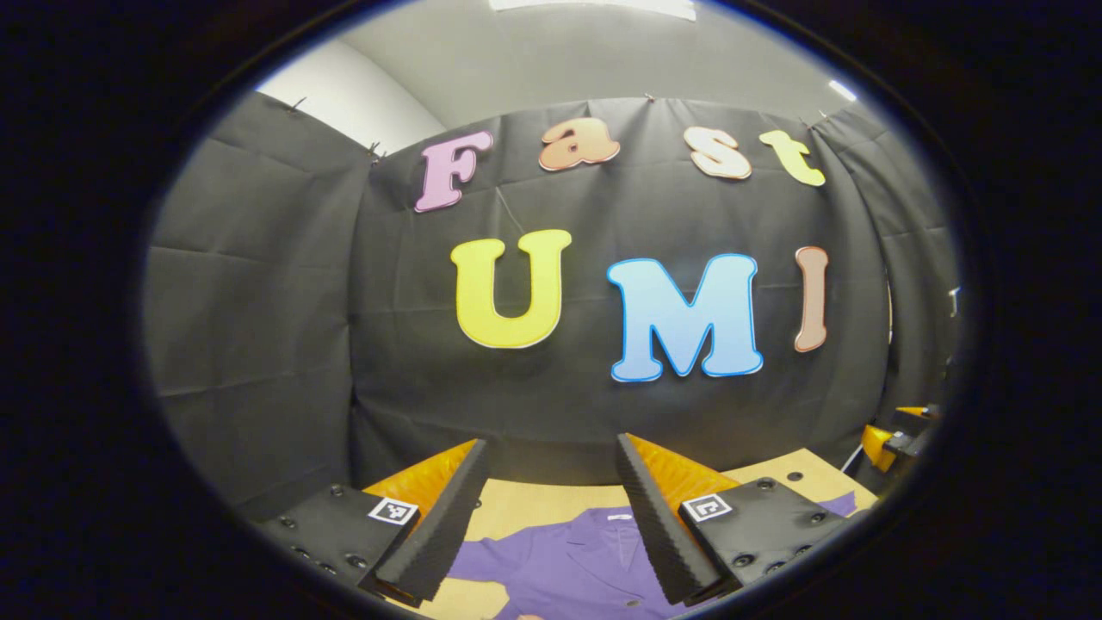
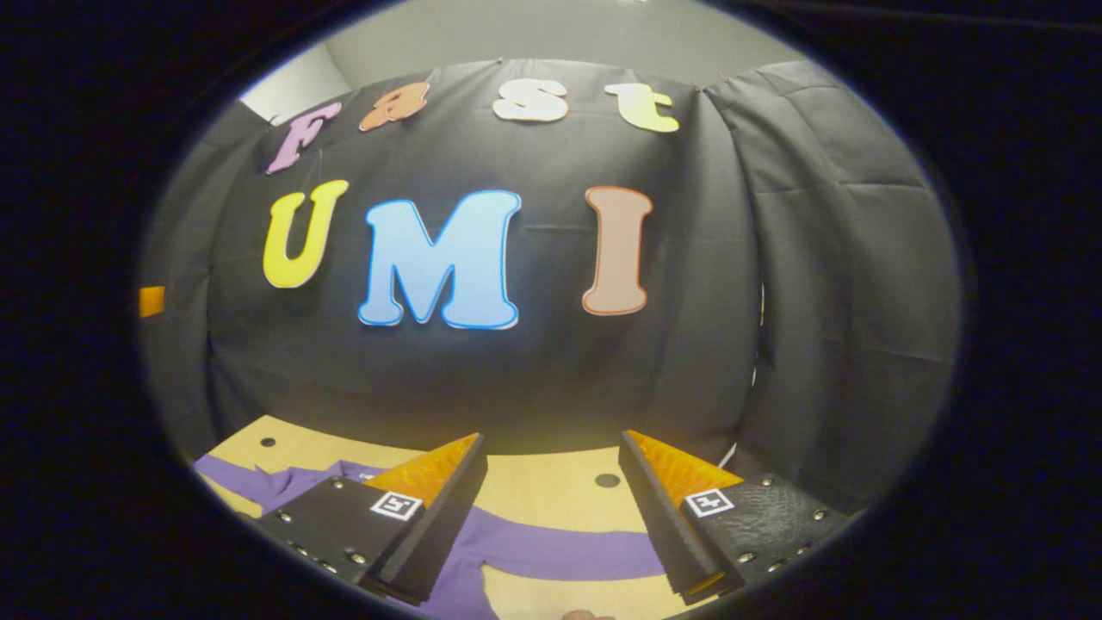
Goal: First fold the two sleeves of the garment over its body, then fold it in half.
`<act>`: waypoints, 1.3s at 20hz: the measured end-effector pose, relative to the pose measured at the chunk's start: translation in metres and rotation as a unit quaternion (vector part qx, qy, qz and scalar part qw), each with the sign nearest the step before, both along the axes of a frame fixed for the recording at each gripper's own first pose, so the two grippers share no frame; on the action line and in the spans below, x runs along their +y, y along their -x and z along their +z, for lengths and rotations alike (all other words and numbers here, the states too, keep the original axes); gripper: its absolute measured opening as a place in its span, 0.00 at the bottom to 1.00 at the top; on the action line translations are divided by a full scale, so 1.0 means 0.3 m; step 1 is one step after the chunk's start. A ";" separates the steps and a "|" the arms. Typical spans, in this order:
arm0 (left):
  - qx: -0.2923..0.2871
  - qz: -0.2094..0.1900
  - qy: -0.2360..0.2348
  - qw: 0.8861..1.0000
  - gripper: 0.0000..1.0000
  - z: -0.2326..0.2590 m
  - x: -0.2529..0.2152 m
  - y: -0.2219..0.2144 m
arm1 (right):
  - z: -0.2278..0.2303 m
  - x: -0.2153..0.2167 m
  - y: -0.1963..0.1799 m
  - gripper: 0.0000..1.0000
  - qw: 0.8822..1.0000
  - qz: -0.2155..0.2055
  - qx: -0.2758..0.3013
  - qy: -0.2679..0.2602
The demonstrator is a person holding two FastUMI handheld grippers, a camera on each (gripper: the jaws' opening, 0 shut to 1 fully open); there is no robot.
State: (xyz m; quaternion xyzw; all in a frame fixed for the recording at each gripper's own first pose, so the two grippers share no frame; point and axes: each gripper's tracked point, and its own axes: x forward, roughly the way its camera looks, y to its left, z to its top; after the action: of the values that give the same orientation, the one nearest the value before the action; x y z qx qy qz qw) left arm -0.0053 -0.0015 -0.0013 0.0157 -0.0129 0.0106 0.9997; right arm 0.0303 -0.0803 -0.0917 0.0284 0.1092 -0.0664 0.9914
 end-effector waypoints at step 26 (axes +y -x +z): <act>0.046 0.105 -0.022 0.993 0.93 -0.120 0.100 0.109 | -1.128 -0.437 -0.009 0.96 0.921 -0.093 0.369 -0.083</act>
State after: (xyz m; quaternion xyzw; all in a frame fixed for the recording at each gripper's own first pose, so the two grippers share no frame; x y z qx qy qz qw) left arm -0.0381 0.0285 -0.0374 0.0397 0.0344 0.1145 0.9920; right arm 0.0332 -0.2116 -0.4300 0.0944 0.4693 -0.1551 0.8642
